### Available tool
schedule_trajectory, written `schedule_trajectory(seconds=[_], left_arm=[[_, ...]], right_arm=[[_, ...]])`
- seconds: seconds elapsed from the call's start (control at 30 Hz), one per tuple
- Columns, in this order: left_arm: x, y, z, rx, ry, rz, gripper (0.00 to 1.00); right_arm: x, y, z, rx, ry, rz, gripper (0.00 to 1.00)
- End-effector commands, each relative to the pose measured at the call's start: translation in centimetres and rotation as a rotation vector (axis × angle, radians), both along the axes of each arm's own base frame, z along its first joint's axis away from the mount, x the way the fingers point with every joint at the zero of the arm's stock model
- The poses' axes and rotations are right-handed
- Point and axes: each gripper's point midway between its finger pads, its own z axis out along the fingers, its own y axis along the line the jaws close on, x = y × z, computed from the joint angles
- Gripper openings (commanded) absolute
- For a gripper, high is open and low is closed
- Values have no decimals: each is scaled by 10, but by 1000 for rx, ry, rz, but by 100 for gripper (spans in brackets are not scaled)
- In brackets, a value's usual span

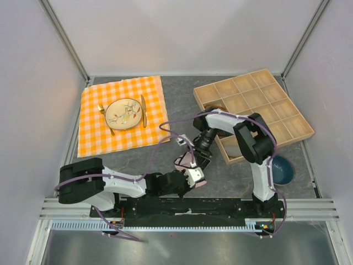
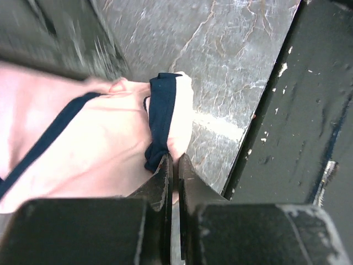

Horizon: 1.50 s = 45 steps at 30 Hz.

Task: Roll the underwear
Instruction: Roll the underwear to the center of the board.

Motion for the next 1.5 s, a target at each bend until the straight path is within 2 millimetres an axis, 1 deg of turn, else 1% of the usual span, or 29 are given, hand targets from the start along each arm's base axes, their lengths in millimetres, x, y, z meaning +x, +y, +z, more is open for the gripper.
schedule_trajectory(seconds=[0.0,0.07,0.1,0.13,0.2,0.23,0.27,0.3,0.33,0.4,0.43,0.5,0.53,0.67,0.87,1.0,1.03,1.07,1.1,1.17,1.2,1.23,1.27,1.3,1.33,1.37,1.4,1.43,1.47], left_arm=[[-19,28,-22,-48,346,50,2],[-22,32,-22,-88,436,58,2],[-12,35,-22,-111,461,93,2],[-16,38,-23,-119,510,83,2],[-4,43,-26,-138,584,143,2],[-7,43,-25,-146,633,132,2],[-5,43,-24,-162,673,156,2],[4,49,-30,-161,717,202,2],[2,49,-29,-168,781,207,2],[11,57,-37,-149,862,273,2],[11,56,-41,-134,925,279,2],[17,59,-47,-123,995,307,2],[17,55,-50,-114,1039,301,2],[25,46,-55,-104,1070,301,2],[36,44,-56,-112,1071,319,2],[43,42,-51,-131,1053,335,3],[45,42,-49,-139,1046,346,8],[49,42,-48,-147,1033,360,12],[56,43,-40,-171,990,380,16],[67,42,-24,-229,903,380,32],[74,48,-11,-271,826,406,41],[78,51,-1,-294,759,397,48],[79,54,8,-314,704,388,50],[79,65,5,-312,644,414,51],[83,65,35,-383,516,365,51],[74,63,43,-395,450,316,51],[72,71,44,-409,365,325,51],[70,71,65,-460,258,280,52],[54,65,72,-478,212,211,52]], right_arm=[[32,7,33,191,-151,-87,45],[38,2,43,242,-191,-104,45],[39,0,46,266,-209,-103,45],[39,0,56,300,-252,-93,45],[33,-3,61,355,-303,-64,45],[30,-1,73,418,-359,-42,45],[21,-5,71,451,-378,-12,45],[17,-5,72,501,-425,31,47],[16,-1,81,567,-515,72,48],[1,-3,70,589,-563,118,51],[4,6,73,611,-681,174,53],[-5,8,55,570,-740,203,55],[-11,20,50,583,-814,232,55],[-1,25,27,479,-982,313,56],[-3,19,-7,396,-1036,403,56],[2,9,-28,289,-1041,445,50],[-1,7,-34,274,-1020,454,47],[-4,6,-36,269,-1004,463,39],[-10,2,-41,251,-969,471,33],[-13,4,-40,246,-932,454,19],[-15,-1,-40,214,-892,427,15],[-18,7,-35,248,-842,402,13],[-19,7,-32,255,-803,378,12],[-20,-2,-32,240,-732,336,11],[-16,2,-24,253,-710,309,11],[-19,5,-19,283,-651,277,11],[-20,-4,-19,254,-573,234,11],[-15,0,-12,274,-553,215,11],[-18,5,-6,310,-495,184,11]])
